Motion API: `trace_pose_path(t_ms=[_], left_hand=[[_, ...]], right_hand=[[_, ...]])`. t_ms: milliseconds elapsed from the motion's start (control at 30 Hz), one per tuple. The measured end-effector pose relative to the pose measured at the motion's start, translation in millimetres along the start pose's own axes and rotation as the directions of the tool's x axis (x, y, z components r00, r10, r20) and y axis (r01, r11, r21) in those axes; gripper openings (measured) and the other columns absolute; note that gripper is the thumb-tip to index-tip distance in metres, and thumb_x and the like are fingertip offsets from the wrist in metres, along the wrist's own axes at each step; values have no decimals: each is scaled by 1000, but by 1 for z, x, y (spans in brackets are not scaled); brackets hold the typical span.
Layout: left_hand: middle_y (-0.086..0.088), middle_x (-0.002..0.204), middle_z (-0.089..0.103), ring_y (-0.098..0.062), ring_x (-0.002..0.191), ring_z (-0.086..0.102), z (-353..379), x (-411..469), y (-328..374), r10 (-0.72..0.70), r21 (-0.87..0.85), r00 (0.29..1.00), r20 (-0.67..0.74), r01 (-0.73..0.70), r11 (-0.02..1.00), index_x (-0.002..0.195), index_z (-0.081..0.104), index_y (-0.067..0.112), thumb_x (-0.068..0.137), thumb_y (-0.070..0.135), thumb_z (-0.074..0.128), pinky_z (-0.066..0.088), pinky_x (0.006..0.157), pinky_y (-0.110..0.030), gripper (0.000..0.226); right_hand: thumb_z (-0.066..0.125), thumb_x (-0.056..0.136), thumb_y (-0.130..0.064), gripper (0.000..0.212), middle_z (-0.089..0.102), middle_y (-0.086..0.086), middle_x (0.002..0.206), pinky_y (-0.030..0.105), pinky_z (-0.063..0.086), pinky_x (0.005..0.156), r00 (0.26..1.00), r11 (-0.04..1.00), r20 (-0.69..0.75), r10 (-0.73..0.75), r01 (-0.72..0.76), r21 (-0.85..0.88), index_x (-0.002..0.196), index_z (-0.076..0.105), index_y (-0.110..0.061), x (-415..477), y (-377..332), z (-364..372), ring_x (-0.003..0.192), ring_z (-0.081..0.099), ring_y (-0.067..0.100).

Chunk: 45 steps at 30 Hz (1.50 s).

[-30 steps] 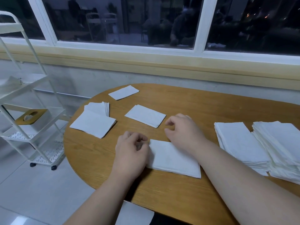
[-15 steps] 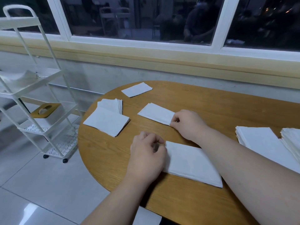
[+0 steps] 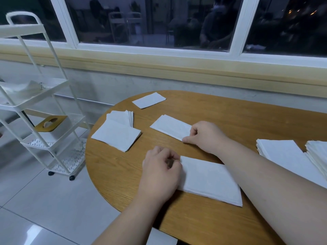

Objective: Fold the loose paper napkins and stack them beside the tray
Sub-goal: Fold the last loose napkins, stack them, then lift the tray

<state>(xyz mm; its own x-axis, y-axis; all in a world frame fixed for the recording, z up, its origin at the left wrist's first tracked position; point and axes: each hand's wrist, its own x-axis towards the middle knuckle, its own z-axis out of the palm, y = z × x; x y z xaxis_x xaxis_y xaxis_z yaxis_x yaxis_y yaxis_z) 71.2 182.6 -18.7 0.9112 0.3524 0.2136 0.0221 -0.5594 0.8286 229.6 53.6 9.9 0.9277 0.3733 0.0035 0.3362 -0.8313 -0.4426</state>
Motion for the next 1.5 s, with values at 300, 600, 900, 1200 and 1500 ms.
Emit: trace_pose_path(t_ms=[300,600,900,1200,1500], left_hand=[[19,89,55,0,103,44,0,1,-1,11,8,1000,8,-12,1000,76,63,33,85,21,58,42,96,-40,16],[20,88,55,1,103,44,1,1,-1,8,12,1000,13,-8,1000,76,63,34,82,27,55,42,96,-39,12],[19,88,55,2,104,44,0,0,0,0,22,1000,13,-1,1000,77,63,34,87,20,60,41,98,-39,18],[17,87,56,1,102,44,2,1,-1,9,33,1000,9,-9,999,75,63,34,86,19,61,41,97,-40,19],[18,88,56,3,103,44,2,2,-2,14,35,1000,17,-15,999,75,62,34,86,20,59,41,97,-39,18]], right_hand=[[56,93,-44,23,57,0,116,38,51,87,986,989,-103,130,-136,-59,99,66,-24,26,11,5,103,57,24],[59,87,-17,19,73,9,100,43,58,82,967,971,-82,239,-238,22,96,74,-9,38,5,2,95,68,30],[62,88,-22,8,64,-10,88,29,46,60,952,954,-183,246,-205,220,81,63,-25,38,19,-2,77,59,11],[65,83,-8,25,56,-10,100,29,43,66,953,957,-176,246,-210,201,98,64,-28,40,26,-2,92,56,15],[66,86,-13,15,63,-10,88,27,44,58,949,970,-211,232,-211,120,82,64,-27,36,22,1,80,57,11]])
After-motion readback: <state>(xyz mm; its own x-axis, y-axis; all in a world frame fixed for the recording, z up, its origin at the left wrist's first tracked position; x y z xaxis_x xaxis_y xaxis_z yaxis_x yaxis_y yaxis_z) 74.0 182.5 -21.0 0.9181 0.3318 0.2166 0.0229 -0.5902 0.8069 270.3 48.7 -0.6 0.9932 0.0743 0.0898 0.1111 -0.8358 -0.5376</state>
